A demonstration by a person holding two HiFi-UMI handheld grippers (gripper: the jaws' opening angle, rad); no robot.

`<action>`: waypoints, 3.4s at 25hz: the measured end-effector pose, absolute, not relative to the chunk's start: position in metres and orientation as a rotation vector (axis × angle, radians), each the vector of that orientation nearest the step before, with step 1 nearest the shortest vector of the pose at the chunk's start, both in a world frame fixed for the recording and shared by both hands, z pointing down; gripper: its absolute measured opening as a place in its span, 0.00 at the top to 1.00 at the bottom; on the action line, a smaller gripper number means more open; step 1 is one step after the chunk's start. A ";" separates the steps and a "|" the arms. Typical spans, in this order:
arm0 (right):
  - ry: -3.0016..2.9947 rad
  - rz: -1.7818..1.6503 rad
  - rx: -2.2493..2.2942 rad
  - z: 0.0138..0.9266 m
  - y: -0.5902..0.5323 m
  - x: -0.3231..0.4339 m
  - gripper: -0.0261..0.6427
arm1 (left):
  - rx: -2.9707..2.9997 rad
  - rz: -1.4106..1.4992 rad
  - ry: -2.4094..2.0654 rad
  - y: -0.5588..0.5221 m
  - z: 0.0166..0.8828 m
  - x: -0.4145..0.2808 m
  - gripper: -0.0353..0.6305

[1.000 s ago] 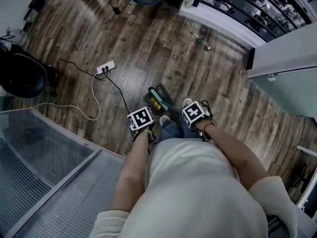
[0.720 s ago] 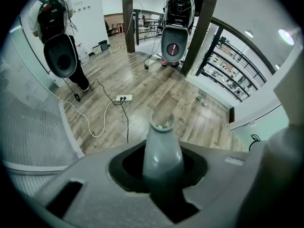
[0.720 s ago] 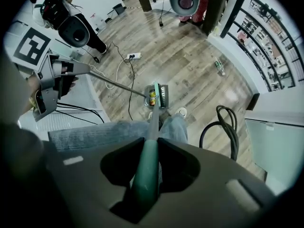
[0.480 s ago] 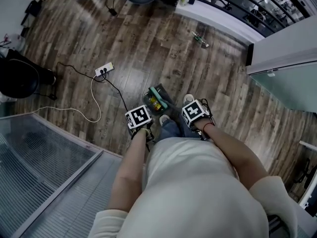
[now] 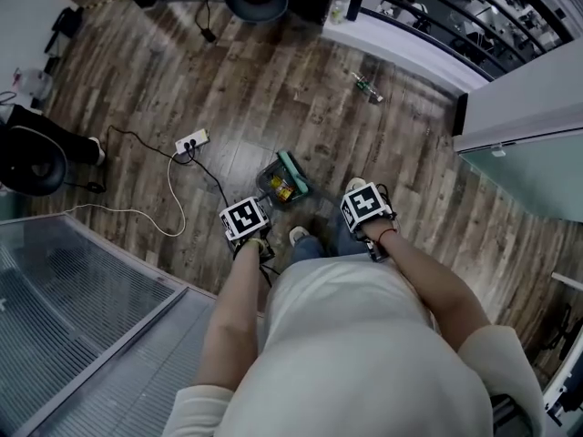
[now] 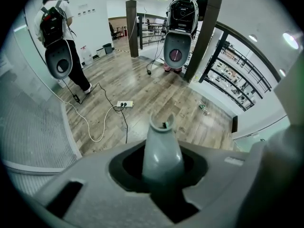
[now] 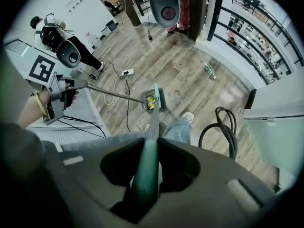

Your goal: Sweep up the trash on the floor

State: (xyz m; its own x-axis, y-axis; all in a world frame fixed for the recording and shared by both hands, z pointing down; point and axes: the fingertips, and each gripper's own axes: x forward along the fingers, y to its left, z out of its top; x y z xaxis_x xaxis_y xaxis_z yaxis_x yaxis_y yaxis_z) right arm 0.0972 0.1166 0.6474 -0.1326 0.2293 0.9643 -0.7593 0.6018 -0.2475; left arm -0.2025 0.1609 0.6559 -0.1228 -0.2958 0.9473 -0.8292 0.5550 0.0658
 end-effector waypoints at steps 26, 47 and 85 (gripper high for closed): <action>-1.513 1.124 0.714 0.632 -0.109 0.239 0.81 | 0.927 0.568 -1.725 -0.039 0.627 -0.120 0.81; -1.511 1.264 0.925 0.630 -0.211 0.302 0.81 | 0.959 0.563 -1.737 -0.181 0.626 -0.097 0.81; -1.310 0.702 0.798 0.676 -0.468 0.275 0.81 | 1.010 0.661 -1.636 -0.414 0.650 -0.083 0.81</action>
